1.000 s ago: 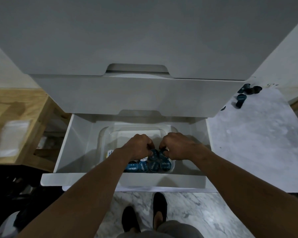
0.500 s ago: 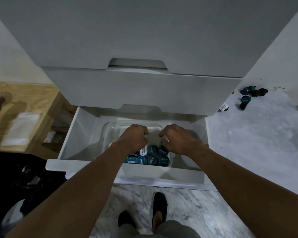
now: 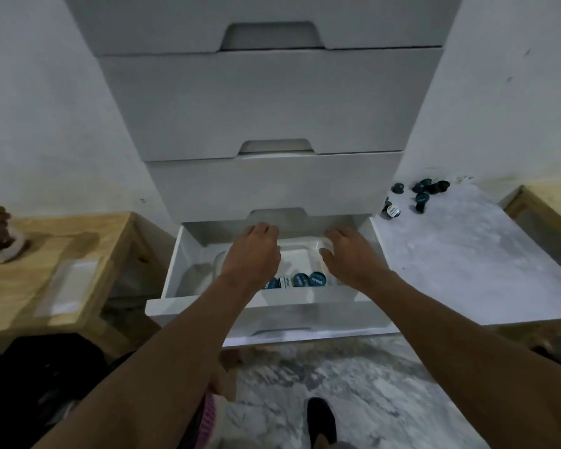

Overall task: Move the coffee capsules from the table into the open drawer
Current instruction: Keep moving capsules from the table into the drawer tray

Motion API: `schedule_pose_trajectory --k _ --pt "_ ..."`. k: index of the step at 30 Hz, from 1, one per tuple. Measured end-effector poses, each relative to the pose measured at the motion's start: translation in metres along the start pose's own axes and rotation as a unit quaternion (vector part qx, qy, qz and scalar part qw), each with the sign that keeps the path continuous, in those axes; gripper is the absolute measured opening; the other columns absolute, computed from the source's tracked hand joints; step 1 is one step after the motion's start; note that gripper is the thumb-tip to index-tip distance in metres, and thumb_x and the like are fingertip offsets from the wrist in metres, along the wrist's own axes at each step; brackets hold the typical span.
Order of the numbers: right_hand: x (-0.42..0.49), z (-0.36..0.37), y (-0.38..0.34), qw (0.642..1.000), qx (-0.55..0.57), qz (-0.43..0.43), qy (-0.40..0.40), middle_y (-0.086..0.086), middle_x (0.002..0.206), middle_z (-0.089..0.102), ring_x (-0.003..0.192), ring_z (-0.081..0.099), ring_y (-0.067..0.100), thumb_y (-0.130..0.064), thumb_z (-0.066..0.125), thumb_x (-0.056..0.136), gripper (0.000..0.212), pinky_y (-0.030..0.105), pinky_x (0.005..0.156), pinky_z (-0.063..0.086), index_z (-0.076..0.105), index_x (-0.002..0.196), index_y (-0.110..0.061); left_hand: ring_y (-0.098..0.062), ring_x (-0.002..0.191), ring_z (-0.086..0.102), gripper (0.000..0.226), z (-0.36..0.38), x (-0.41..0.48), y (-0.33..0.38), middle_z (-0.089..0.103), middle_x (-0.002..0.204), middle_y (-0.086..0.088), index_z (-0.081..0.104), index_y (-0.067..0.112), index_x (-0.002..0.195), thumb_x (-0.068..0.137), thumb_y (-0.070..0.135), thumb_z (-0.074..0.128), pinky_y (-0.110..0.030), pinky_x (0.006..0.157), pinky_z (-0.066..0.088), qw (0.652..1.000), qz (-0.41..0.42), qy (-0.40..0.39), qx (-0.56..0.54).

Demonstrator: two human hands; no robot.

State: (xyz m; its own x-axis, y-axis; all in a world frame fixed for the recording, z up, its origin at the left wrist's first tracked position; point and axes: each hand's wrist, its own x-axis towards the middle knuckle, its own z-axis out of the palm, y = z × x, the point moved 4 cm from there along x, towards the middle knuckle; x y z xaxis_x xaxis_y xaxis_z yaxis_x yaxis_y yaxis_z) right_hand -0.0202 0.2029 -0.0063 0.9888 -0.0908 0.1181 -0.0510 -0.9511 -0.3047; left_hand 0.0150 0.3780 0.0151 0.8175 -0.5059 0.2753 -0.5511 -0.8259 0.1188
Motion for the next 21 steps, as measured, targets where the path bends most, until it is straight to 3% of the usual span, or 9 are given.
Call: schedule_pose_trajectory --k 6,9,12,16,21 --pt "-0.051 -0.042 0.004 0.997 -0.021 0.022 0.066 0.017 0.124 0.057 0.112 0.052 0.035 -0.025 0.052 0.092 0.037 0.039 0.094 0.043 0.055 0.122 -0.003 -0.033 0.105 0.054 0.032 -0.025 -0.014 0.033 0.059 0.118 -0.016 0.055 0.002 0.119 0.09 0.015 0.052 -0.039 0.091 0.043 0.997 0.061 0.034 -0.025" --pt "-0.072 -0.067 0.02 0.995 -0.032 0.049 0.086 0.017 0.124 0.057 0.113 0.053 0.033 -0.027 0.051 0.093 0.04 0.038 0.094 0.043 0.054 0.126 -0.005 -0.032 0.087 0.062 0.026 -0.036 -0.013 0.063 0.066 0.098 -0.015 0.065 0.0 0.101 0.078 0.012 0.066 -0.037 0.076 0.051 0.993 0.11 0.04 -0.006" --pt "-0.087 -0.086 0.041 0.992 -0.05 0.072 0.095 0.016 0.119 0.059 0.108 0.055 0.032 -0.028 0.052 0.093 0.035 0.039 0.09 0.046 0.057 0.118 -0.005 -0.032 0.069 0.063 0.024 -0.039 -0.007 0.092 0.066 0.081 -0.014 0.066 0.001 0.087 0.065 0.006 0.073 -0.033 0.061 0.052 0.989 0.139 0.046 -0.002" --pt "-0.101 -0.104 0.076 0.989 -0.049 0.097 0.1 0.017 0.117 0.057 0.106 0.055 0.034 -0.025 0.052 0.093 0.032 0.04 0.089 0.046 0.058 0.115 -0.003 -0.035 0.076 0.059 0.019 -0.035 0.008 0.134 0.063 0.089 -0.017 0.062 0.001 0.095 0.078 0.01 0.061 -0.038 0.065 0.048 0.985 0.164 0.058 -0.02" --pt "-0.106 -0.121 0.134 0.988 -0.042 0.107 0.101 0.015 0.117 0.058 0.105 0.056 0.032 -0.027 0.053 0.093 0.032 0.039 0.088 0.047 0.058 0.115 -0.004 -0.034 0.092 0.058 0.03 -0.019 0.034 0.194 0.062 0.106 -0.016 0.059 0.003 0.113 0.088 0.018 0.052 -0.04 0.077 0.048 0.982 0.176 0.061 -0.032"
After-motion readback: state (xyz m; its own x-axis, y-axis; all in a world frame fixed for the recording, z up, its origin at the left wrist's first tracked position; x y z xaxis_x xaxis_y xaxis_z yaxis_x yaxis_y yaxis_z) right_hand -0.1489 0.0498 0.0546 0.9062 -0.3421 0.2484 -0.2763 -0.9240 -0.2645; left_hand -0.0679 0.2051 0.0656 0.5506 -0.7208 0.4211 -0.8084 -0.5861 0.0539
